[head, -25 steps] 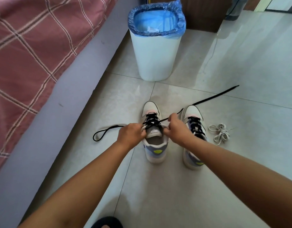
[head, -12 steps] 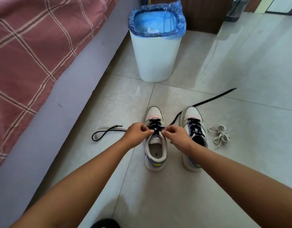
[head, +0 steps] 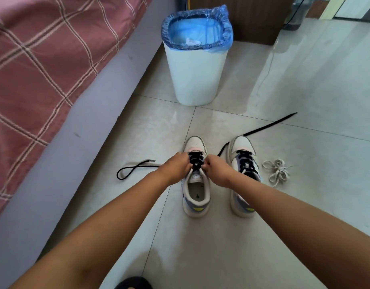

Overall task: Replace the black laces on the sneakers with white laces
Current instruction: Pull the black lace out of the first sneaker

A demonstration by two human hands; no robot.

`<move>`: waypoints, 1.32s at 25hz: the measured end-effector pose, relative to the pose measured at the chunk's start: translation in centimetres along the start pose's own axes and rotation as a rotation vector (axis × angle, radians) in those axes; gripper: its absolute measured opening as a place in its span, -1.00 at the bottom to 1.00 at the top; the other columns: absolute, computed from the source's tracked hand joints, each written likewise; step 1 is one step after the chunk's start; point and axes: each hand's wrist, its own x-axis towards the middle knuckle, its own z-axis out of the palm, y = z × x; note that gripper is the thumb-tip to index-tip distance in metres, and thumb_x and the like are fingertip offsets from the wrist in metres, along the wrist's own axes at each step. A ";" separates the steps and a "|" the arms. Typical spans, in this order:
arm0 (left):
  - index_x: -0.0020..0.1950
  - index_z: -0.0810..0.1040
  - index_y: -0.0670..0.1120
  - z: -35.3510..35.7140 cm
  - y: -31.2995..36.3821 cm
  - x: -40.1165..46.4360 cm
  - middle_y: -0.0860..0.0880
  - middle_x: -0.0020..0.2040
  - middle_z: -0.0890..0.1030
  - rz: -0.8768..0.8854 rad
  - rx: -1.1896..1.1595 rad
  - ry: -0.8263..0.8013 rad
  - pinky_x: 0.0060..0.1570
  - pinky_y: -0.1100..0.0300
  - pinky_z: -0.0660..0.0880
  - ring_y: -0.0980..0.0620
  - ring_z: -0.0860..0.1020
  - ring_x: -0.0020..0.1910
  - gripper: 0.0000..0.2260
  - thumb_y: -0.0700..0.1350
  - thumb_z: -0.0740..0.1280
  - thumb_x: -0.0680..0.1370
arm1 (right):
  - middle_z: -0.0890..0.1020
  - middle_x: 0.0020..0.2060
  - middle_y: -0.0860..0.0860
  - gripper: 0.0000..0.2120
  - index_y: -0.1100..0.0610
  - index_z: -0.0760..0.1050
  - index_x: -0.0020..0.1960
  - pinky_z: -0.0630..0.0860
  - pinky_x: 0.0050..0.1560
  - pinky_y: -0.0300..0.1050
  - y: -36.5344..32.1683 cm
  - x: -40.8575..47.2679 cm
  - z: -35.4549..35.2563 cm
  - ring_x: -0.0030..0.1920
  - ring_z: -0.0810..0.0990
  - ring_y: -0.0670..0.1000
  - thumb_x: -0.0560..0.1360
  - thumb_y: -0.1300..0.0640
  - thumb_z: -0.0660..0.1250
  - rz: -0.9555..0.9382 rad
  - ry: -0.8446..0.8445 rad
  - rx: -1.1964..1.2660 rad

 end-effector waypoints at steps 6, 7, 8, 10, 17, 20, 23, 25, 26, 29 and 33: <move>-0.09 0.53 -0.20 0.8 -0.8 -0.2 -0.17 -0.16 0.48 -0.096 -0.164 0.059 -0.19 0.17 0.30 -0.06 0.45 -0.16 -0.82 -0.09 0.26 0.57 | 0.53 -0.05 0.14 -0.90 0.20 0.46 -0.01 0.31 -0.12 -0.15 0.3 -0.4 0.6 -0.10 0.43 0.04 0.58 0.18 0.21 -0.044 0.107 0.049; -0.19 0.51 -0.16 0.9 -1.1 -0.2 -0.14 -0.25 0.45 -0.133 -0.248 0.033 -0.23 0.18 0.29 -0.02 0.42 -0.24 -0.80 -0.07 0.29 0.56 | 0.53 -0.01 0.16 -0.90 0.20 0.45 -0.01 0.32 -0.10 -0.14 0.4 -0.3 0.7 -0.09 0.44 0.06 0.58 0.18 0.20 -0.044 0.093 0.015; -0.24 0.48 -0.14 1.0 -1.3 -0.2 -0.13 -0.29 0.44 -0.150 -0.296 0.007 -0.23 0.18 0.30 0.00 0.40 -0.27 -0.78 -0.05 0.30 0.55 | 0.52 0.02 0.19 -0.91 0.18 0.42 -0.01 0.33 -0.06 -0.11 0.4 -0.2 0.8 -0.05 0.45 0.10 0.59 0.18 0.18 -0.048 0.077 -0.038; -0.21 0.48 -0.15 0.5 -1.2 -0.3 -0.13 -0.26 0.47 -0.118 -0.238 -0.021 -0.21 0.18 0.32 -0.02 0.43 -0.25 -0.81 -0.08 0.29 0.56 | 0.49 0.07 0.23 -0.96 0.17 0.33 -0.02 0.32 -0.05 -0.06 0.4 0.2 1.0 0.00 0.45 0.17 0.58 0.19 0.13 -0.068 0.037 -0.143; -0.16 0.32 -0.13 -1.2 0.1 -0.6 -0.12 -0.14 0.48 0.030 -0.060 -0.046 -0.24 0.16 0.46 -0.16 0.61 -0.18 -0.89 -0.24 0.17 0.57 | 0.55 -0.38 0.11 -0.85 0.20 0.38 -0.18 0.39 -0.43 -0.11 1.6 0.1 -0.6 -0.44 0.50 0.10 0.40 0.24 0.03 -0.308 0.125 -0.462; -0.04 0.37 -0.17 -0.5 0.2 -0.6 -0.17 -0.06 0.52 0.012 -0.024 -0.013 -0.22 0.13 0.42 -0.20 0.58 -0.09 -0.95 -0.20 0.15 0.58 | 0.54 -0.28 0.10 -0.92 0.18 0.28 -0.09 0.33 -0.39 -0.09 1.3 -0.3 0.9 -0.34 0.51 0.11 0.46 0.24 0.19 -0.279 0.252 -0.269; -0.24 0.37 -0.10 0.7 -0.5 -0.6 -0.07 -0.27 0.48 -0.206 -0.292 0.066 -0.22 0.18 0.29 -0.08 0.44 -0.22 -0.82 -0.13 0.26 0.55 | 0.49 -0.17 0.06 -0.87 0.15 0.33 -0.03 0.30 -0.24 -0.10 1.3 -0.1 0.6 -0.19 0.44 0.06 0.59 0.08 0.18 0.001 0.084 0.065; -0.29 0.37 -0.09 1.4 -0.8 -0.5 -0.06 -0.30 0.43 -0.385 -0.630 0.016 -0.26 0.18 0.33 -0.04 0.41 -0.25 -0.77 -0.09 0.33 0.52 | 0.49 -0.23 0.02 -0.81 0.12 0.37 -0.10 0.40 -0.18 -0.11 1.5 0.2 0.7 -0.21 0.44 0.01 0.56 0.00 0.26 0.062 0.011 0.277; -0.24 0.42 -0.10 1.5 -0.7 -0.5 -0.07 -0.24 0.46 -0.427 -0.720 0.006 -0.28 0.19 0.36 -0.04 0.43 -0.20 -0.80 -0.08 0.35 0.52 | 0.50 -0.24 0.03 -0.81 0.10 0.38 -0.13 0.44 -0.14 -0.08 1.6 0.3 0.7 -0.21 0.45 0.01 0.55 0.00 0.28 0.082 0.004 0.328; -0.23 0.44 -0.10 1.2 -0.5 -0.5 -0.08 -0.21 0.51 -0.369 -0.631 0.045 -0.25 0.15 0.44 -0.06 0.49 -0.15 -0.82 -0.10 0.34 0.54 | 0.49 -0.25 0.07 -0.81 0.09 0.33 -0.18 0.45 -0.10 -0.01 1.1 0.2 0.6 -0.21 0.44 0.05 0.58 0.08 0.24 0.085 0.042 0.320; 0.01 0.38 -0.17 0.4 -0.4 -0.4 -0.18 -0.04 0.55 -0.109 -0.108 0.112 -0.20 0.08 0.35 -0.19 0.52 -0.05 -0.92 -0.16 0.19 0.58 | 0.50 -0.07 0.19 -0.94 0.18 0.27 0.04 0.29 -0.25 -0.05 0.5 -0.6 -0.5 -0.11 0.51 0.17 0.58 0.28 0.13 -0.165 0.064 -0.263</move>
